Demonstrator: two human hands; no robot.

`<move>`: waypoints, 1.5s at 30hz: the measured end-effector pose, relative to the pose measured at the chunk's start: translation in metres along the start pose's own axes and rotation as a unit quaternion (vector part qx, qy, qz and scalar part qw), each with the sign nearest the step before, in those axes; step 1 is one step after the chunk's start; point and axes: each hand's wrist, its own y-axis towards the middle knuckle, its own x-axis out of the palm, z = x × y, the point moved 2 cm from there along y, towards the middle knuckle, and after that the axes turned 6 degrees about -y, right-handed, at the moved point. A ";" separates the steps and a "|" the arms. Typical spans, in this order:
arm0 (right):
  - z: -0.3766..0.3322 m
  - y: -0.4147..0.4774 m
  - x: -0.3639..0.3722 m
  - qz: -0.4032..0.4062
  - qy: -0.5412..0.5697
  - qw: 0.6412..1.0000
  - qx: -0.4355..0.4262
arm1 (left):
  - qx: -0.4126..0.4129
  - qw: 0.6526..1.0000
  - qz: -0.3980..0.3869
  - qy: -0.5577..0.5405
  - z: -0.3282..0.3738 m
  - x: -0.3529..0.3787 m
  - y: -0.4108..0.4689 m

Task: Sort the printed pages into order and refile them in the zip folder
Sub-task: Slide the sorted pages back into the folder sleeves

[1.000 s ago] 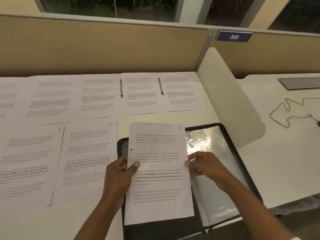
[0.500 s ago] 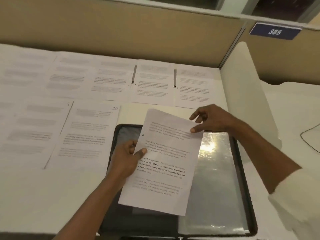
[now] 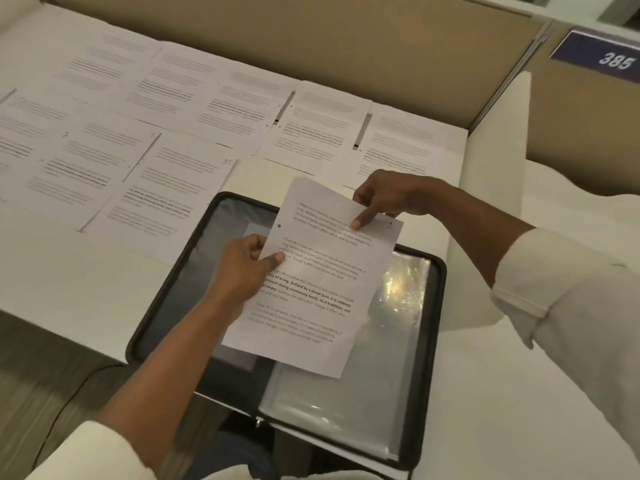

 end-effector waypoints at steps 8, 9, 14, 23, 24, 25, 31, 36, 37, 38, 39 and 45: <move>0.031 0.010 -0.052 0.173 -0.179 0.968 -0.017 | 0.140 0.894 0.216 0.366 0.002 0.052 -0.005; 0.036 0.010 -0.061 0.186 -0.188 0.964 -0.014 | 0.149 0.893 0.212 0.369 -0.001 0.063 -0.011; 0.067 0.013 -0.096 0.224 -0.197 0.955 0.003 | 0.138 0.901 0.155 0.381 -0.040 0.122 -0.036; 0.105 0.007 -0.145 0.247 -0.161 0.956 0.014 | 0.164 0.859 0.086 0.478 -0.072 0.219 -0.032; 0.110 0.006 -0.151 0.247 -0.148 0.958 0.016 | 0.155 0.861 0.074 0.479 -0.072 0.227 -0.030; 0.114 0.004 -0.156 0.250 -0.140 0.958 0.018 | 0.145 0.863 0.065 0.479 -0.070 0.234 -0.028; 0.134 0.001 -0.170 0.189 -0.137 0.971 0.056 | 0.096 0.864 0.070 0.490 -0.063 0.254 -0.017; 0.116 0.005 -0.166 0.148 -0.146 0.977 0.058 | 0.094 0.863 0.077 0.491 -0.057 0.257 -0.020; 0.112 0.006 -0.166 0.150 -0.143 0.977 0.056 | 0.099 0.866 0.083 0.482 -0.055 0.255 -0.021; 0.109 0.009 -0.167 0.150 -0.141 0.977 0.054 | 0.102 0.871 0.084 0.472 -0.053 0.253 -0.022; 0.106 0.010 -0.168 0.151 -0.143 0.977 0.052 | 0.107 0.877 0.084 0.460 -0.051 0.251 -0.023; 0.097 0.011 -0.191 0.188 -0.180 0.964 0.047 | 0.151 0.905 0.109 0.381 -0.052 0.234 -0.025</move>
